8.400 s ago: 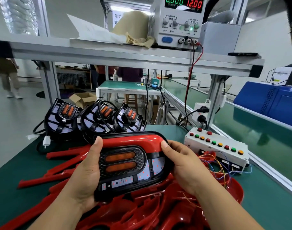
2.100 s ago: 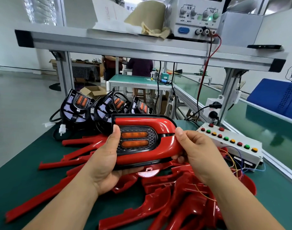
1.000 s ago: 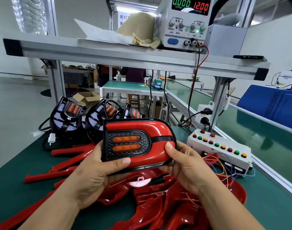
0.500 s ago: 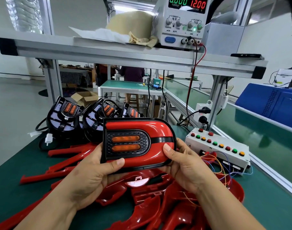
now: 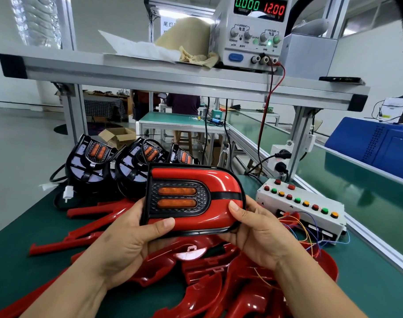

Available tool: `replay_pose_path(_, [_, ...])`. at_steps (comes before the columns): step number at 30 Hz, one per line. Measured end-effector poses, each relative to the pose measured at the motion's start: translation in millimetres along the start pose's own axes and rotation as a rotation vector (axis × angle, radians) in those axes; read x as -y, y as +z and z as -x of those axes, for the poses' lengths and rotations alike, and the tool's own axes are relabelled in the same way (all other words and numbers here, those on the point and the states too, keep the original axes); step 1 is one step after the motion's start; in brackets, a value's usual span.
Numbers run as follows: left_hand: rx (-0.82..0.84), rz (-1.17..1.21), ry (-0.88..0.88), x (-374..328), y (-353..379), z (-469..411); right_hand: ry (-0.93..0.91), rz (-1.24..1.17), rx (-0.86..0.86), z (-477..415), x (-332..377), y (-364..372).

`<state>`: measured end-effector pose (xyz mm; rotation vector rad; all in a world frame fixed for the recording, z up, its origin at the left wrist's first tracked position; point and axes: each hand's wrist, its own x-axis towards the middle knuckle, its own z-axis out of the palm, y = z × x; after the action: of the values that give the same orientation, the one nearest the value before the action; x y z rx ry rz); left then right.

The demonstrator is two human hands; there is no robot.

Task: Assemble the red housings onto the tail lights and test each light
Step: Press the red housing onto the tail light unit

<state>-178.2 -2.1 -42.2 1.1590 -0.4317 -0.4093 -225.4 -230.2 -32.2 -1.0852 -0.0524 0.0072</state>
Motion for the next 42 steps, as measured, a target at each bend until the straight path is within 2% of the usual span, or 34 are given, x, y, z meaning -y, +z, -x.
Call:
replay_pose_path(6, [0.026,0.057,-0.041,-0.1,-4.5,1.0,0.008,0.050,-0.046,-3.1,-1.2,-3.6])
replay_pose_path(10, [0.048,0.080,-0.053,-5.4,-13.3,0.0,0.011,-0.014,-0.067,-5.1,-1.8,-5.8])
replay_pose_path(19, [-0.056,-0.012,0.045,-3.2,-13.4,-9.3,-0.040,-0.026,-0.097,-8.1,-3.6,-5.3])
replay_pose_path(23, [-0.038,-0.026,0.040,-6.4,-13.8,-7.7,0.028,0.016,-0.048,-0.7,4.3,-5.1])
replay_pose_path(26, [-0.008,-0.028,0.044,-8.9,-10.3,-6.6,0.076,0.049,-0.146,1.9,6.9,1.0])
replay_pose_path(29, [-0.094,0.042,0.129,-5.0,-5.2,-7.5,0.112,-0.038,-0.168,5.1,3.4,13.4])
replay_pose_path(32, [-0.104,0.202,0.192,7.0,6.8,-11.9,0.117,-0.163,-0.138,5.1,-5.2,27.6])
replay_pose_path(37, [-0.238,0.379,0.147,17.1,19.3,-21.3,0.066,-0.043,-0.037,8.9,-3.5,34.2])
replay_pose_path(42, [-0.143,0.132,0.137,7.4,5.1,-17.7,-0.054,0.119,-0.046,11.3,6.2,29.6])
